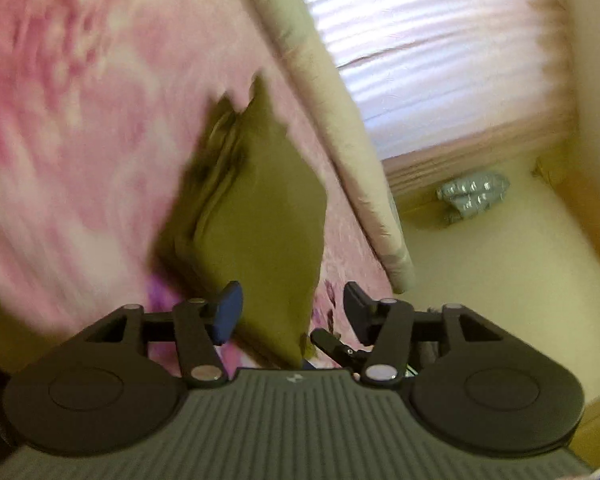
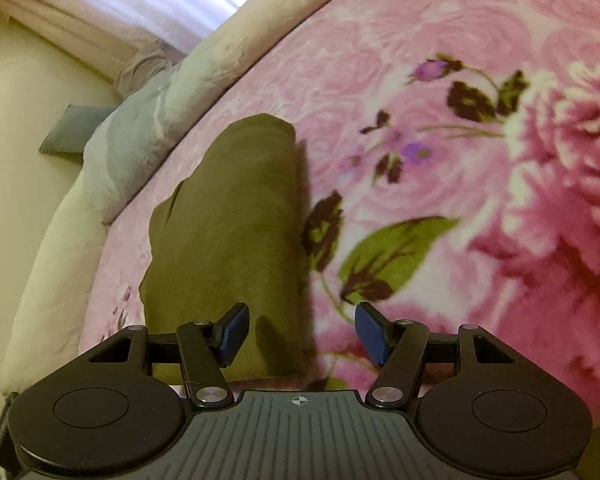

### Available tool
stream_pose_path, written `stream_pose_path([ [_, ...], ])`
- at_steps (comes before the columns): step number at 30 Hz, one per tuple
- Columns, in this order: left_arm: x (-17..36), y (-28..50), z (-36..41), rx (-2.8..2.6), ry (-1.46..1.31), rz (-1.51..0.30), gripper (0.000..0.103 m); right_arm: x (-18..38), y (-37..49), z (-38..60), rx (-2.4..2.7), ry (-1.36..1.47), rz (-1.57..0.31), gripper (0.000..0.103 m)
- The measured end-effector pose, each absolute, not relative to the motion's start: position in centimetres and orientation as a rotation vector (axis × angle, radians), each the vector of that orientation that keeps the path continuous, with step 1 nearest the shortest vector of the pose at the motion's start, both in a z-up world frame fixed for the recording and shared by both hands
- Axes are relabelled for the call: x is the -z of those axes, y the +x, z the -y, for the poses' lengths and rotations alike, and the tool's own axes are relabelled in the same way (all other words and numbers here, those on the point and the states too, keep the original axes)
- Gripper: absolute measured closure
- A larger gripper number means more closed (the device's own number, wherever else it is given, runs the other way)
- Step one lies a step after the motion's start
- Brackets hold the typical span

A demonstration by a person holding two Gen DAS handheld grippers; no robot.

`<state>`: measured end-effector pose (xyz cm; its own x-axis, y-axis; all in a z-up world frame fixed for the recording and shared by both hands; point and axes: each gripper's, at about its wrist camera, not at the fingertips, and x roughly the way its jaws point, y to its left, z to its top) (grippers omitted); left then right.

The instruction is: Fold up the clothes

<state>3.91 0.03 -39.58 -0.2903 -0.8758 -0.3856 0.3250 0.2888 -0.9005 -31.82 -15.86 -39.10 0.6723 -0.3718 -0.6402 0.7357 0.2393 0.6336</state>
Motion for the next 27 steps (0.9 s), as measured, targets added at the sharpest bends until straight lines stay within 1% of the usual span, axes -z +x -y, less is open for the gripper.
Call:
stream_pose_path([
  [3,41.8,2.5,1.5,1.191,-0.567,-1.482,0.054,39.2,-33.0,16.0,0.792,1.118,-0.373,0.041],
  [8,41.6,1.2,3.4,1.12,-0.55,-1.422,0.056,39.2,-35.0,16.2,0.802,1.171,-0.335,0.041],
  [10,41.4,0.9,4.2,1.093,-0.537,-1.405,0.062,39.3,-35.8,16.3,0.806,1.192,-0.319,0.041],
  [12,41.3,0.8,4.7,1.06,-0.529,-1.402,0.072,39.3,-36.2,16.4,0.811,1.203,-0.307,0.041],
  [13,41.5,0.9,5.0,1.047,-0.521,-1.407,0.089,39.3,-36.2,16.5,0.812,1.203,-0.306,0.041],
  [14,41.6,1.2,5.1,1.044,-0.522,-1.416,0.093,39.3,-36.2,16.6,0.811,1.202,-0.307,0.041],
  [16,41.4,1.8,5.2,1.058,-0.518,-1.42,0.095,39.2,-36.2,16.7,0.808,1.199,-0.31,0.041],
  [19,39.1,3.3,4.4,1.128,-0.493,-1.354,0.097,39.2,-36.1,16.9,0.798,1.189,-0.321,0.041],
  [23,36.5,7.5,2.0,1.13,-0.473,-1.277,0.097,39.3,-35.8,17.2,0.763,1.196,-0.33,0.041],
  [25,36.6,9.5,0.8,1.101,-0.464,-1.261,0.096,39.5,-35.4,17.6,0.737,1.202,-0.343,0.041],
  [27,37.7,10.9,-0.1,1.067,-0.503,-1.299,0.093,39.7,-34.8,18.3,0.716,1.202,-0.35,0.041],
])
